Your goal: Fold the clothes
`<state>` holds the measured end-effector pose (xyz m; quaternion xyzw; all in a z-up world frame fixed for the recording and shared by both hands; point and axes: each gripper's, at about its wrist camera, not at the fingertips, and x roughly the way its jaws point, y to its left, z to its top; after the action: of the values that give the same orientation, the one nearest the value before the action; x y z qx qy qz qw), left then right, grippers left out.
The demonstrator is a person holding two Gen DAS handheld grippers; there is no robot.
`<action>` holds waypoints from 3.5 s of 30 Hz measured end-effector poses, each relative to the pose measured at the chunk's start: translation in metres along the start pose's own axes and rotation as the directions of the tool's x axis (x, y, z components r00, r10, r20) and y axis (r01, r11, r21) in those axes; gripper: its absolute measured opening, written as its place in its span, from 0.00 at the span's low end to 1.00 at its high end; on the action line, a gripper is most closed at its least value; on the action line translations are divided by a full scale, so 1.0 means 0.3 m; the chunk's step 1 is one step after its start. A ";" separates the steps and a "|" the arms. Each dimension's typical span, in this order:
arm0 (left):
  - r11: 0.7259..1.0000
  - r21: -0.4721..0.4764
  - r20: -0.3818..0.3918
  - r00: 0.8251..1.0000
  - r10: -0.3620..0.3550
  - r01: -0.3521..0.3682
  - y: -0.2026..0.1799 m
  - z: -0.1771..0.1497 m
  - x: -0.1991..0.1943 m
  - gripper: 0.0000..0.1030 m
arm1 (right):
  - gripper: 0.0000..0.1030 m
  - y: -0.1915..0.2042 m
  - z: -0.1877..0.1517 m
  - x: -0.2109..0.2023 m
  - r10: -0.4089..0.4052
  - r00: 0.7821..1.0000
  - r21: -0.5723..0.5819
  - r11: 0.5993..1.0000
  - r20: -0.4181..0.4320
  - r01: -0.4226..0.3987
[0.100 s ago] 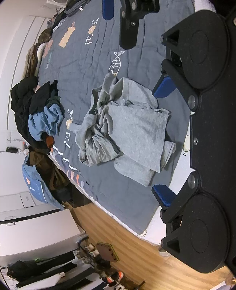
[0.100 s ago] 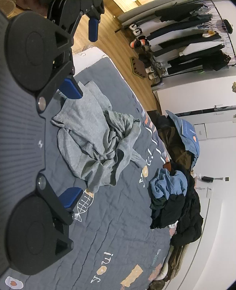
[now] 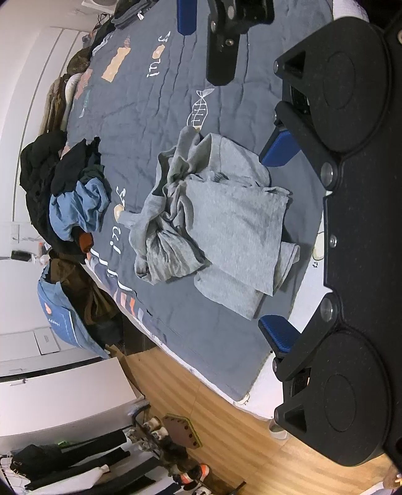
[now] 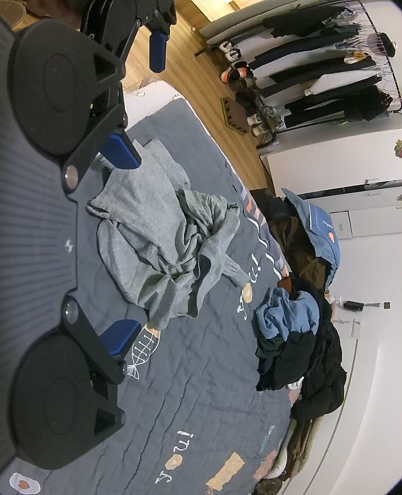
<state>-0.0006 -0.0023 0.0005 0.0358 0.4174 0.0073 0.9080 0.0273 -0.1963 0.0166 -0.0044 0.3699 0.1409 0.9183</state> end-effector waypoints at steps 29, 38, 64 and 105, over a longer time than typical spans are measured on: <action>0.992 -0.088 0.041 0.996 -0.082 0.086 0.039 -0.006 0.006 1.00 | 1.00 0.014 0.010 0.006 0.001 1.000 0.004 1.000 0.002 -0.001; 0.996 -0.066 0.049 0.998 -0.050 0.053 0.035 0.001 -0.001 1.00 | 1.00 0.016 0.017 0.011 -0.002 1.000 0.007 1.000 -0.003 0.003; 0.999 -0.011 0.052 0.997 -0.052 0.053 0.007 0.005 -0.009 1.00 | 1.00 0.005 0.008 0.012 -0.005 1.000 0.007 1.000 -0.005 0.005; 0.985 -0.154 0.027 0.997 -0.078 0.082 0.183 -0.046 0.127 1.00 | 0.74 -0.077 0.185 0.607 -0.004 0.993 -0.164 0.986 0.115 0.023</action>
<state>0.0146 0.0548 -0.0334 -0.0518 0.4074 0.0030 0.9118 0.1958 -0.1656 -0.0693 -0.0748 0.3038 0.1650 0.9353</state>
